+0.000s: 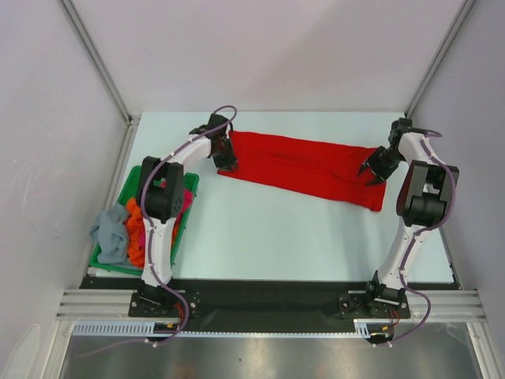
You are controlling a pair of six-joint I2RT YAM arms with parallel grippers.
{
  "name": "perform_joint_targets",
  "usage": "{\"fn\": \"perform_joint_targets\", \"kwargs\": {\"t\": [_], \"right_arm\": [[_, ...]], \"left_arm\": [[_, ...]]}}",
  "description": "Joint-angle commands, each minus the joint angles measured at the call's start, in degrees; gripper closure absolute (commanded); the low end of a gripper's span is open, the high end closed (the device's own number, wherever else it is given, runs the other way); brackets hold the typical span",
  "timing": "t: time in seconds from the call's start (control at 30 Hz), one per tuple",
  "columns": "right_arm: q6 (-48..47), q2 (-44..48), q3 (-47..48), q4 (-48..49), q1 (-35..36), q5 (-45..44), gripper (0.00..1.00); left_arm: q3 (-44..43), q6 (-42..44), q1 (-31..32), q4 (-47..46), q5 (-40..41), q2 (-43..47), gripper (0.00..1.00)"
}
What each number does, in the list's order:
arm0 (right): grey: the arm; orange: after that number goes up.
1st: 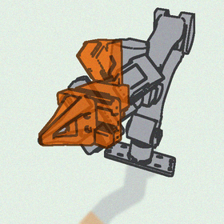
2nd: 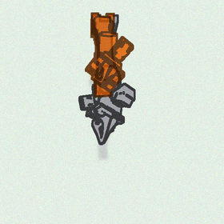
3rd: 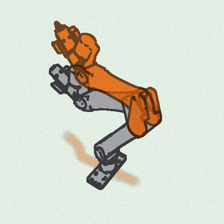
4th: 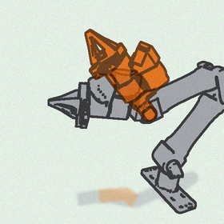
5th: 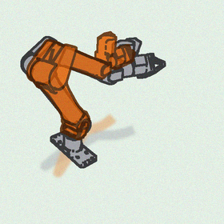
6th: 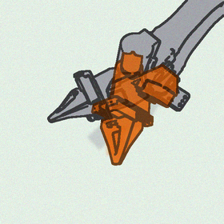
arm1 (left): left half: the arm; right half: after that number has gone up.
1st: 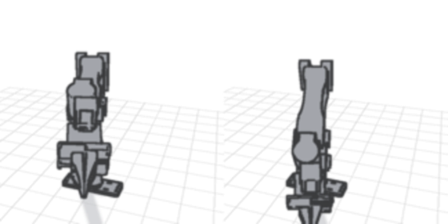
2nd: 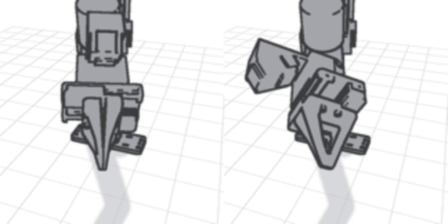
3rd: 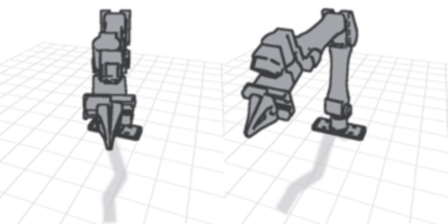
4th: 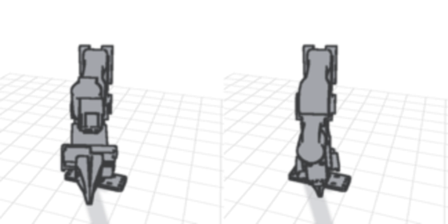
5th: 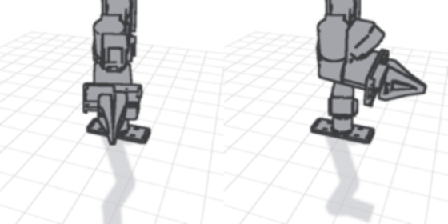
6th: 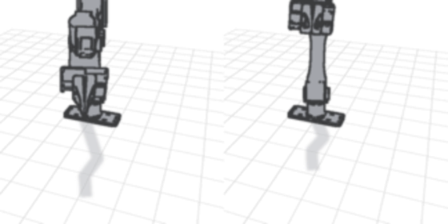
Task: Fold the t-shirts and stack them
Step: Fold the tshirt
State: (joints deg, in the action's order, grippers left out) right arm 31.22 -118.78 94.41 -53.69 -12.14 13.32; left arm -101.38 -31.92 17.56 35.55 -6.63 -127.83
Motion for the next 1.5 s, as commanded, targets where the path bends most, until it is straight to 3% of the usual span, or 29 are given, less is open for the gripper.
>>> {"fn": "perform_joint_targets", "kwargs": {"t": [0.0,0.17,0.3,0.53,0.6,0.7,0.73,0.8,0.83,1.0,1.17,1.27,1.47], "right_arm": [[0.68,-1.45,2.88,1.48,-0.51,-0.75,0.51],[1.21,-3.11,3.93,3.15,-0.51,0.03,0.69],[1.3,-4.61,7.27,3.42,-0.08,1.09,0.98],[2.88,-10.13,19.03,8.86,3.87,5.92,1.0],[4.37,-13.48,26.82,9.13,4.75,8.29,0.98],[5.95,-21.21,38.24,8.26,6.34,11.72,0.69],[6.56,-22.88,41.35,6.95,6.43,12.34,0.53],[6.05,-24.22,46.28,2.64,6.43,13.05,0.45],[5.17,-23.09,45.52,2.28,6.52,11.48,0.36],[1.92,-4.59,29.73,-2.54,3.63,2.16,0.32],[-0.19,12.75,3.05,-6.24,-0.86,-3.47,0.39],[-0.81,22.52,-10.68,-5.64,-6.21,-2.51,0.45],[0.33,33.43,-27.6,2.25,-12.72,-1.28,0.55]], "left_arm": [[-2.24,0.19,-0.07,-0.05,0.22,-0.31,0.7],[-2.41,0.02,-0.16,0.22,1.01,-0.66,0.7],[-2.24,0.28,-0.07,0.31,1.36,-0.14,0.7],[-1.71,0.72,-0.07,-0.22,1.36,0.3,0.7],[-1.98,0.63,-0.07,-0.22,1.45,0.21,0.7],[-1.89,0.55,-0.07,-0.39,1.27,0.3,0.7],[-1.8,0.55,-0.07,-0.48,1.27,0.3,0.7],[-1.8,0.37,-0.07,-0.39,1.1,0.39,0.7],[-1.71,0.37,-0.07,-0.39,1.01,0.48,0.7],[-0.05,0.55,-0.07,-1.27,0.66,2.05,0.7],[1.54,1.07,-0.07,-2.59,-0.13,2.85,0.7],[1.63,1.6,-0.07,-2.68,-1.01,2.67,0.7],[0.58,1.78,-0.25,-1.8,-1.36,1.27,0.7]]}}
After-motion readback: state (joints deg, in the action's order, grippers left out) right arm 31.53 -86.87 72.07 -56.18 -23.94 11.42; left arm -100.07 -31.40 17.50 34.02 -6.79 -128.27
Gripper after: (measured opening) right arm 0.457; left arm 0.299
